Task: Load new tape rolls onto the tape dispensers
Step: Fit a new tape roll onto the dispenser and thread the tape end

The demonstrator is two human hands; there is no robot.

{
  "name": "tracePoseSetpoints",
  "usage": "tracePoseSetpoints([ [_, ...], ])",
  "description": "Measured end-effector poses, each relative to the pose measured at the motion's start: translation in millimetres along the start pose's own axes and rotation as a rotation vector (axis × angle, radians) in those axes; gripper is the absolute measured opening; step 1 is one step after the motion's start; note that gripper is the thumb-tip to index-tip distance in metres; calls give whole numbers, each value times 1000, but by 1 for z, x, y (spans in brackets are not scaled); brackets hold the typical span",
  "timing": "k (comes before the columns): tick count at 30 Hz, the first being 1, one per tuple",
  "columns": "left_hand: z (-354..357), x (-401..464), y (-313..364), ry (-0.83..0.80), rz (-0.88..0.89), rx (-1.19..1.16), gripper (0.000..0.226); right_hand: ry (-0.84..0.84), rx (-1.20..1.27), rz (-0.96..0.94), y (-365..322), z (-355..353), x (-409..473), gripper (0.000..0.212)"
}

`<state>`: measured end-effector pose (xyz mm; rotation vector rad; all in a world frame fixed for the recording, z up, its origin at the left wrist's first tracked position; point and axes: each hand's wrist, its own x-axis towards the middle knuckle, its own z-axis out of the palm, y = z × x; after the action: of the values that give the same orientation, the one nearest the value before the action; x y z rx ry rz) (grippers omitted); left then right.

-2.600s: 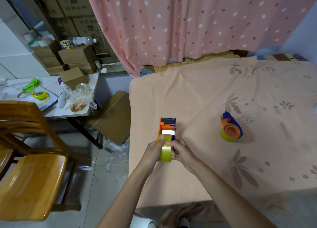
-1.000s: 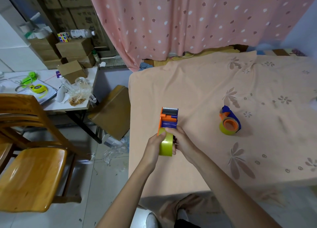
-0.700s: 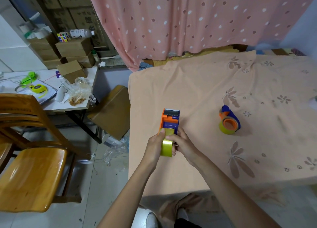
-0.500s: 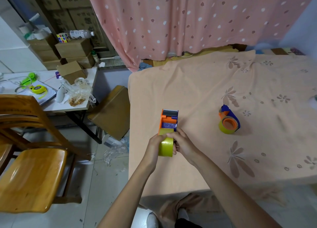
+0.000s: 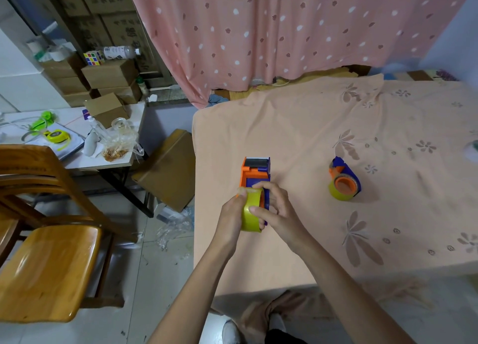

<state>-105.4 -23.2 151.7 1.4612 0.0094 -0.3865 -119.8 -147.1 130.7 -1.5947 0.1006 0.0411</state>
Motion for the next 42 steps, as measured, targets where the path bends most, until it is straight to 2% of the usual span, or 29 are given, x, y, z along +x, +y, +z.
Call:
tracePoseSetpoints([
  [7, 6, -3, 1, 32, 3, 104, 61, 44, 240, 119, -11, 2, -3, 18],
  [14, 10, -8, -4, 19, 0, 118, 65, 242, 368, 231, -5, 11, -1, 17],
  [18, 12, -11, -8, 14, 21, 97, 58, 429, 287, 110, -3, 13, 5, 15],
  [21, 16, -15, -9, 22, 42, 103, 53, 598, 179, 48, -5, 14, 11, 5],
  [23, 19, -16, -7, 31, 63, 103, 50, 649, 138, 30, -7, 14, 11, 12],
  [27, 24, -14, -7, 105, 89, 134, 42, 756, 131, -42, -13, 15, 15, 2],
  [33, 25, -10, -8, 125, 117, 175, 41, 818, 135, -117, -13, 20, 18, 20],
  [35, 25, -10, -8, 116, 116, 174, 41, 843, 133, -136, -14, 20, 18, 19],
  [38, 24, -9, -10, 110, 110, 174, 41, 849, 137, -151, -13, 21, 18, 5],
  [42, 25, -8, -11, 102, 94, 163, 41, 854, 122, -163, -16, 20, 16, 20],
])
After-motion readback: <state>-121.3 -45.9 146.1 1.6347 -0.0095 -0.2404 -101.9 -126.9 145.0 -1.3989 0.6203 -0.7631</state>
